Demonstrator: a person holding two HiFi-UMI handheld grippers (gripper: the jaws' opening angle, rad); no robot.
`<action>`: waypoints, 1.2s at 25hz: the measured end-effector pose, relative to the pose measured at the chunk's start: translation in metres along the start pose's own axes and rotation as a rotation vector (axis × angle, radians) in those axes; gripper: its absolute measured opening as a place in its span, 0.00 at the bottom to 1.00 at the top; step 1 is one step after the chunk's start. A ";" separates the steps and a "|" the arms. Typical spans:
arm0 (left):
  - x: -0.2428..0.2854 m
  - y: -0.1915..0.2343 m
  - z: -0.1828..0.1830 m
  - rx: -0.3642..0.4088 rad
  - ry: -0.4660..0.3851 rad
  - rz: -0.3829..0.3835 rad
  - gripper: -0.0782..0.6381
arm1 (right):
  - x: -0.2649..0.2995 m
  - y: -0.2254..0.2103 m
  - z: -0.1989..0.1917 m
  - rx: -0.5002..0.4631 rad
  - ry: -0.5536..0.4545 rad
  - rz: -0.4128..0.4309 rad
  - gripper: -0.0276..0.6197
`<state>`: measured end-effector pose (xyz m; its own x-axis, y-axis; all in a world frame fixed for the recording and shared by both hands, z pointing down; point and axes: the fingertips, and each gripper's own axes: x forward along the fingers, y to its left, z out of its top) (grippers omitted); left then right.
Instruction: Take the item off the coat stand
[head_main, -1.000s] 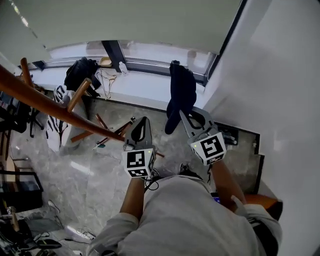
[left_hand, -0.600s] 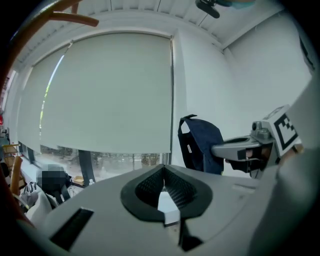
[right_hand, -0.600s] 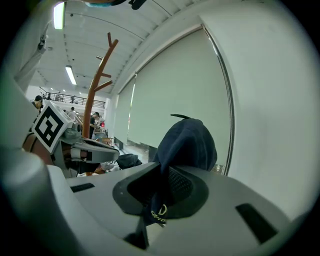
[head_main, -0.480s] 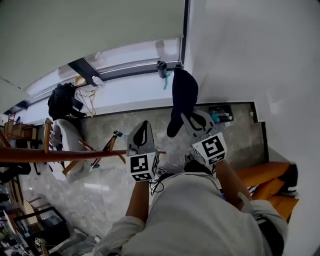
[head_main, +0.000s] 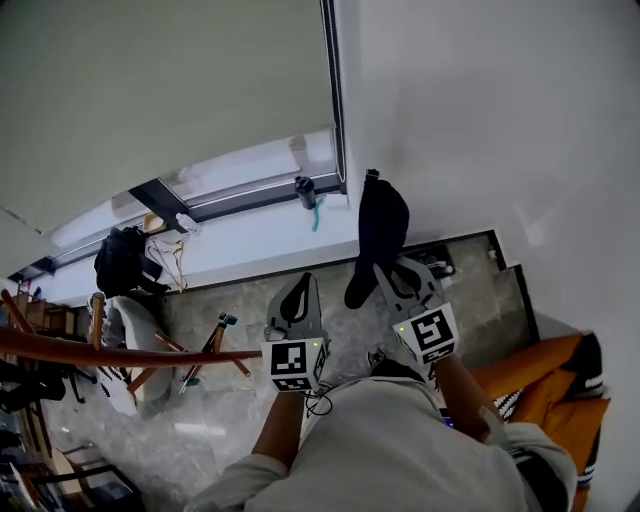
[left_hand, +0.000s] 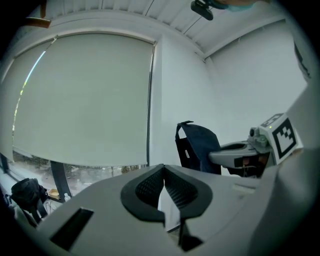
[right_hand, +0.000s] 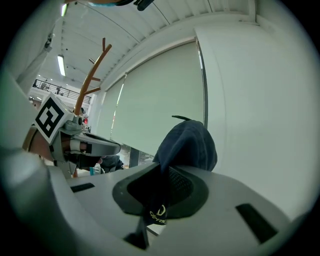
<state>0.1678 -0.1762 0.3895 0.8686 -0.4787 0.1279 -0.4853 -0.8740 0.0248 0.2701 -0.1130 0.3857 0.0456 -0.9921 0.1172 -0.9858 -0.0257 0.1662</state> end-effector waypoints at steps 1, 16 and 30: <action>0.002 -0.001 0.003 -0.001 -0.004 -0.003 0.12 | -0.003 -0.003 0.002 -0.004 -0.003 -0.007 0.08; 0.013 -0.014 0.019 0.019 -0.033 -0.008 0.12 | -0.015 -0.022 0.013 -0.010 -0.048 -0.034 0.08; 0.017 -0.020 0.014 0.022 -0.013 0.008 0.12 | -0.013 -0.026 0.009 -0.004 -0.050 -0.009 0.08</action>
<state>0.1941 -0.1678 0.3777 0.8658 -0.4870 0.1150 -0.4904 -0.8715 0.0018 0.2938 -0.1010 0.3706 0.0462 -0.9967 0.0666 -0.9846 -0.0342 0.1713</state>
